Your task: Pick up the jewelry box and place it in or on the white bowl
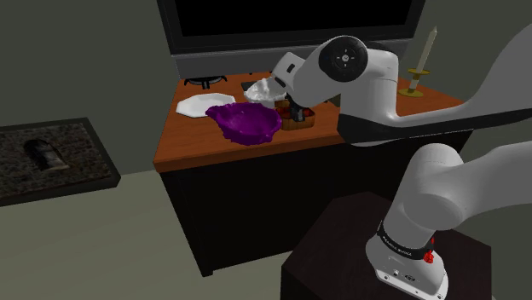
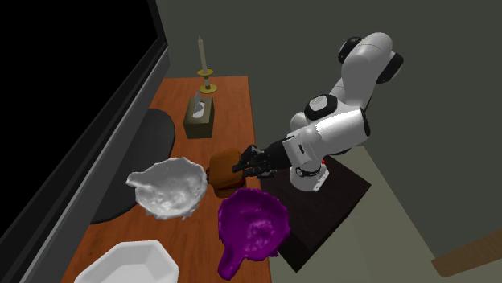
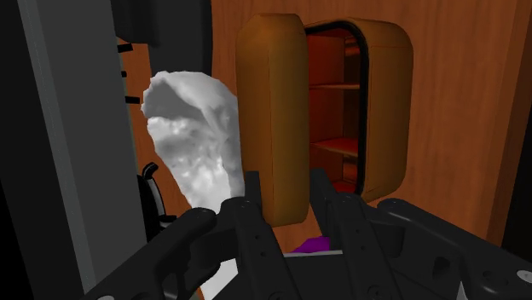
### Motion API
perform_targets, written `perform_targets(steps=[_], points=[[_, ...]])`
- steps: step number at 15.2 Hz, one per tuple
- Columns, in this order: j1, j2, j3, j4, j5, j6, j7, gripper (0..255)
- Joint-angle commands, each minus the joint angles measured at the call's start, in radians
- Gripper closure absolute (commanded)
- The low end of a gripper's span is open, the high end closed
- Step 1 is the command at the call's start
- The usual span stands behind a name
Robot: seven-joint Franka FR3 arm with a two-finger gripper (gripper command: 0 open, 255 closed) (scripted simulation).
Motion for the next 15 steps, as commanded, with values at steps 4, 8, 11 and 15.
perform_targets(steps=[4, 8, 11, 15], points=[[0.005, -0.002, -0.006, 0.021, 0.011, -0.018, -0.022, 255], [0.013, -0.004, -0.015, 0.065, 0.03, -0.054, -0.063, 255], [0.018, -0.003, -0.021, 0.1, 0.044, -0.08, -0.093, 255], [0.022, 0.002, -0.028, 0.149, 0.06, -0.114, -0.13, 255]])
